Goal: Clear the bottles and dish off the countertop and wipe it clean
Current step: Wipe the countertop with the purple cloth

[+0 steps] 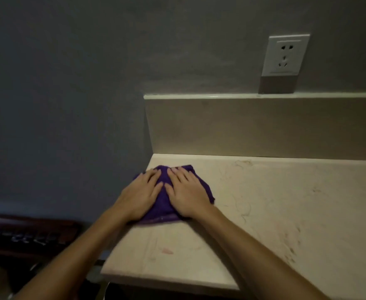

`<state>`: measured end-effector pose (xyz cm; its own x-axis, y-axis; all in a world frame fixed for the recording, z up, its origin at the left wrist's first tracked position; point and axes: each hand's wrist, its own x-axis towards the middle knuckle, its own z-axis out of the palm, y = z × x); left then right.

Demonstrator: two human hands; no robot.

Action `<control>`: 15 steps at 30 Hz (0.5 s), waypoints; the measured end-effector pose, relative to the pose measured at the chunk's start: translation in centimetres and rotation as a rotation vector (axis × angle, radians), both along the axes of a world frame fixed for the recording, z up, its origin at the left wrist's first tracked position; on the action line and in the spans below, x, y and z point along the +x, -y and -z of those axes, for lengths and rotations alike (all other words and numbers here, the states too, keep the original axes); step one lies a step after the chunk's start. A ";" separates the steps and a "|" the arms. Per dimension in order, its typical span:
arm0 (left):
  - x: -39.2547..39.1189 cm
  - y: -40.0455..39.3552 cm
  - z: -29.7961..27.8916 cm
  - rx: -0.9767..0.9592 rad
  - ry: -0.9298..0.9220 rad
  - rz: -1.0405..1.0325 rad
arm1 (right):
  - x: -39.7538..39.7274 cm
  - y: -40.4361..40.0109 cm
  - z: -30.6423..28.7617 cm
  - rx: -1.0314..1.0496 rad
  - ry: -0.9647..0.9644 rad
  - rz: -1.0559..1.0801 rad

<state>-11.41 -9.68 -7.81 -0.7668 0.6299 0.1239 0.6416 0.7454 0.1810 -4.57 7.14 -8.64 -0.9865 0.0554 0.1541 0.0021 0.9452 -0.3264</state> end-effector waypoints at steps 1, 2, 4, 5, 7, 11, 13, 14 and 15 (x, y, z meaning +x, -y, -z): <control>-2.4 -1.2 -0.3 -0.007 0.006 0.000 | -2.3 -0.8 0.1 0.007 0.007 0.023; -4.4 -2.3 -0.4 0.003 0.020 -0.003 | -4.2 -1.4 0.2 0.005 0.002 0.040; -7.1 -3.6 -0.3 0.022 0.029 -0.024 | -6.6 -2.3 0.1 -0.003 -0.009 0.075; -8.0 -4.0 -0.2 0.020 0.015 -0.032 | -7.3 -2.6 0.1 0.005 -0.016 0.089; -8.9 -4.2 0.2 0.026 0.010 -0.031 | -7.8 -2.6 0.1 0.016 -0.010 0.083; -6.7 -4.2 -0.6 0.030 0.035 -0.066 | -6.0 -2.2 -0.3 -0.011 0.002 0.103; -3.4 -3.5 -0.8 0.041 0.031 -0.057 | -2.8 -1.9 -0.5 -0.024 -0.002 0.081; -1.1 -3.0 -1.0 0.032 0.025 -0.037 | -0.3 -1.7 -0.6 -0.026 -0.013 0.064; 1.6 -2.5 -0.9 0.019 0.025 -0.021 | 2.6 -1.4 -0.5 -0.036 -0.021 0.055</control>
<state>-9.79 -7.19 -6.95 -0.7826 0.6116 0.1164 0.6212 0.7546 0.2115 -1.99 8.49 -8.12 -0.9784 0.1153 0.1717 0.0465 0.9315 -0.3608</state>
